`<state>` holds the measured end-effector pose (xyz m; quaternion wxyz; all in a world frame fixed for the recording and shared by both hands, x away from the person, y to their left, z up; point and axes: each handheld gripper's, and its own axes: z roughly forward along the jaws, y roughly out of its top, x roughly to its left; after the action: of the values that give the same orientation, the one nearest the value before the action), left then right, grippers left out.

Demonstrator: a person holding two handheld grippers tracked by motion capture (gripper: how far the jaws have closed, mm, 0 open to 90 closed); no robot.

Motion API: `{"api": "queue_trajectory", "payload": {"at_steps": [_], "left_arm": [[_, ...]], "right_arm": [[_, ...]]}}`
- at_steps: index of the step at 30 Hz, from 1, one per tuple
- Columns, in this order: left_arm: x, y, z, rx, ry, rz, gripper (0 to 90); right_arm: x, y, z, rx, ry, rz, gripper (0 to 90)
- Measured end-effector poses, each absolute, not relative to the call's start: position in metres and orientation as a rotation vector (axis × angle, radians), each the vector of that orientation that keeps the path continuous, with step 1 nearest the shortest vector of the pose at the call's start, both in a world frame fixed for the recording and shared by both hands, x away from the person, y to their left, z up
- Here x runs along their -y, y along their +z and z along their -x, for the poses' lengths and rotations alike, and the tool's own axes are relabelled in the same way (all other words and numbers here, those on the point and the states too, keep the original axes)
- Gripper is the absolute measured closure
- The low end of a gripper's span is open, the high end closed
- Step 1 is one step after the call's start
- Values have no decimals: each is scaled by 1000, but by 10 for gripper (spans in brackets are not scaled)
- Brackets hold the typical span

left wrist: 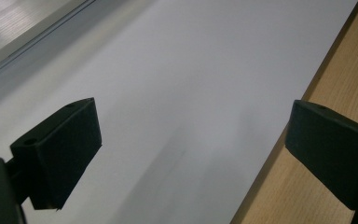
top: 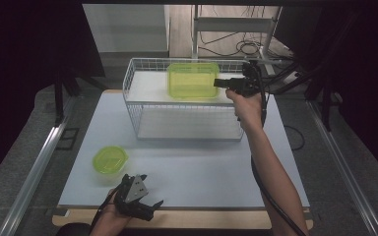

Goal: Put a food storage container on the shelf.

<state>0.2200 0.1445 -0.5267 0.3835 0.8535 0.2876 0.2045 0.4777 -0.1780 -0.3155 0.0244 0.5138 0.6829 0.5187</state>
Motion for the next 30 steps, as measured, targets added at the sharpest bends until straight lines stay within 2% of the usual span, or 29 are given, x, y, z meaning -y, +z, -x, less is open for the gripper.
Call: {"api": "queue_trajectory", "payload": {"at_steps": [13, 18, 23, 27, 30], "left_arm": [[-144, -527, -220, -729, 520, -2181, 35], [-144, -527, -220, -728, 519, -2183, 35], [-144, -527, -220, -726, 520, -2186, 35], [-144, -527, -220, -726, 519, -2184, 35], [-144, -527, -220, -727, 520, -2183, 35]], "right_arm": [[171, -316, -482, -2094, 1476, -1558, 680], [171, -318, -486, -2091, 1483, -1564, 673], [167, -317, -486, -2090, 1431, -1525, 597], [165, -315, -485, -2100, 1388, -1491, 584], [164, -314, -484, -2102, 1374, -1471, 540]]}}
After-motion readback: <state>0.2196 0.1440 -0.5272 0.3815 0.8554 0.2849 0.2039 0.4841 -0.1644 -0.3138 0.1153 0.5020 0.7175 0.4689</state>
